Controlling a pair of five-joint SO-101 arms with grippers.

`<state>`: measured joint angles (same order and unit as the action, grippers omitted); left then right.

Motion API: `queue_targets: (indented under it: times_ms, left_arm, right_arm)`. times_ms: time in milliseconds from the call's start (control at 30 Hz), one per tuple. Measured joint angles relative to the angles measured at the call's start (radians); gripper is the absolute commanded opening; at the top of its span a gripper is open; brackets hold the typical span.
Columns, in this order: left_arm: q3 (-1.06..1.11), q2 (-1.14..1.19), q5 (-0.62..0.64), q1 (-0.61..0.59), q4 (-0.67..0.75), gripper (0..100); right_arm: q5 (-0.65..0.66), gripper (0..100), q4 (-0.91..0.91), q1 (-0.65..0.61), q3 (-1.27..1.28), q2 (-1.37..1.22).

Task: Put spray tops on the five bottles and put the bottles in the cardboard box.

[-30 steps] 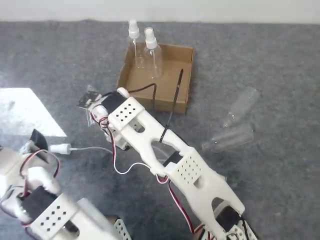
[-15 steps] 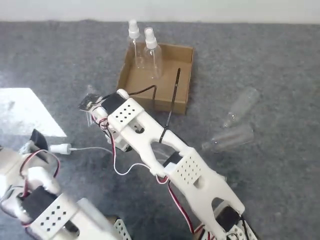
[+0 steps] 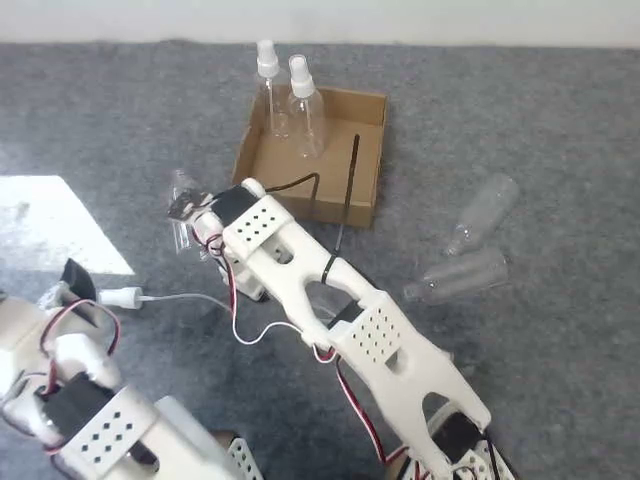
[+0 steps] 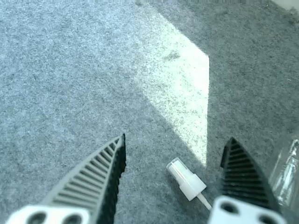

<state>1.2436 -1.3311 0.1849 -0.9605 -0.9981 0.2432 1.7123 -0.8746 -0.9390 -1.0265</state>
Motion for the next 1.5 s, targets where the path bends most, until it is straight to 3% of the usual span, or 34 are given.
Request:
queue_targets:
  times_ms: [233, 500, 833, 1300, 1500]
  left_arm:
    - [0.005, 0.0, 0.0, 0.0, 0.0, 31]
    - [0.005, 0.0, 0.0, 0.0, 0.0, 31]
    - [0.005, 0.0, 0.0, 0.002, 0.0, 31]
    - [0.005, 0.0, -0.066, 0.175, -0.055, 31]
    - [-0.101, 0.0, -0.121, 0.265, -0.178, 31]
  right_arm:
    - [0.031, 0.7, 0.041, -0.003, -0.032, -0.002]
    - [-0.132, 0.7, 0.041, 0.002, -0.037, 0.069]
    - [-0.293, 0.6, 0.041, 0.002, 0.055, 0.396]
    - [-0.485, 0.6, 0.043, 0.002, 0.46, 0.993]
    - [-0.545, 0.6, 0.035, 0.021, 0.671, 1.266]
